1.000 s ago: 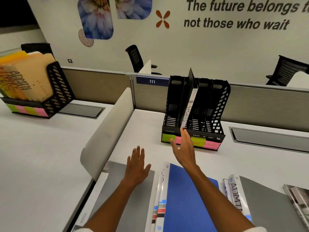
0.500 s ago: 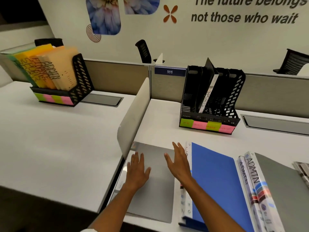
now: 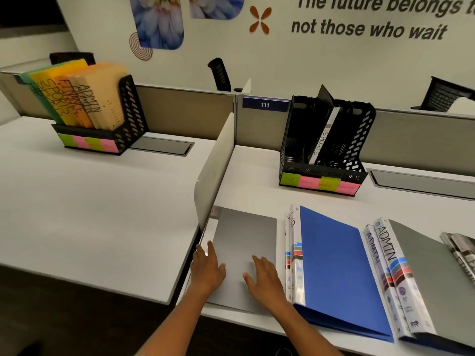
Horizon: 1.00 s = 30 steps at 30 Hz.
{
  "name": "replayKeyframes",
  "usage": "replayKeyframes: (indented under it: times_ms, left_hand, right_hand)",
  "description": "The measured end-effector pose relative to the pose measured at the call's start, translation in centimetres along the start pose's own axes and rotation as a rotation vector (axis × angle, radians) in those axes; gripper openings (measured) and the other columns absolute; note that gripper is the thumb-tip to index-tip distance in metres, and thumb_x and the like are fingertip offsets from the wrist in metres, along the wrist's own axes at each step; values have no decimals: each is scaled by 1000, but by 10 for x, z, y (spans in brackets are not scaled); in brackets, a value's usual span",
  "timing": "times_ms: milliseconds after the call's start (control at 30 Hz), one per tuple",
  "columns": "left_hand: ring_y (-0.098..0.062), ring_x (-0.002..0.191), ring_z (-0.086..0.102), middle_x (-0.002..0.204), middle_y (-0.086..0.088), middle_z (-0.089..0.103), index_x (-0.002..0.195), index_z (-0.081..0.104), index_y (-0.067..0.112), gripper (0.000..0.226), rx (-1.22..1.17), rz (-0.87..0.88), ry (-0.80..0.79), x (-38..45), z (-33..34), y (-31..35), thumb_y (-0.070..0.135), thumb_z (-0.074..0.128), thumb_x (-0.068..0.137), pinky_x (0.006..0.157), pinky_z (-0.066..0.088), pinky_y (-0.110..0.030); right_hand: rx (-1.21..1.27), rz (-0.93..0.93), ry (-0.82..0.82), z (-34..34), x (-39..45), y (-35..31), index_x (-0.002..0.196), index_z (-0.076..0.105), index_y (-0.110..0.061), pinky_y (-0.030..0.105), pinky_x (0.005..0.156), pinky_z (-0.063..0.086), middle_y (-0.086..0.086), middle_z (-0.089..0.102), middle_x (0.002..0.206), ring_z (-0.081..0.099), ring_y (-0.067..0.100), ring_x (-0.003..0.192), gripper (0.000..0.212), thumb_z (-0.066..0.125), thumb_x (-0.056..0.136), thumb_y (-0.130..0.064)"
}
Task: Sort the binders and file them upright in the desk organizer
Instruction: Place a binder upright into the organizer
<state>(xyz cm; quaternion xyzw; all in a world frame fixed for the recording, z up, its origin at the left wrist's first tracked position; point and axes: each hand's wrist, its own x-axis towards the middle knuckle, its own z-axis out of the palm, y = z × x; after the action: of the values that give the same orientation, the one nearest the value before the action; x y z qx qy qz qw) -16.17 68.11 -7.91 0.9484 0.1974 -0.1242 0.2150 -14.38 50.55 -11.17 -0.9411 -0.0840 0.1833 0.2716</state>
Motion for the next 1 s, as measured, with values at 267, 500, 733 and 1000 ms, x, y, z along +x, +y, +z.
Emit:
replayKeyframes:
  times_ms: [267,500,733,1000]
  left_hand:
    - [-39,137,33,153,-23,25,154,6,8,81,-166,-95,15,-1,-7,-2,34,54,94,110,37,-46]
    - [-36,131,46,143,-19,47,148,29,3,78,-593,-218,98,9,-27,-12,21,69,83,105,41,-40]
    - [-35,113,55,128,-19,55,131,46,3,63,-851,-361,112,16,-34,-26,10,76,76,94,48,-41]
    - [-36,86,71,97,-21,73,99,71,-2,34,-947,-188,48,19,-52,-12,15,83,73,81,59,-44]
  right_hand:
    - [28,-4,-19,-7,2,4,151,22,-29,37,117,23,-3,19,160,21,20,147,59,43,99,-46]
    - [107,2,-9,-15,2,2,150,27,-27,36,114,29,-2,28,157,30,20,143,56,46,99,-40]
    - [156,9,5,-18,1,1,149,30,-26,35,113,32,-1,32,156,34,21,141,55,47,99,-38]
    - [252,24,74,-22,0,-3,148,34,-22,35,113,31,1,33,155,34,21,141,52,48,100,-36]
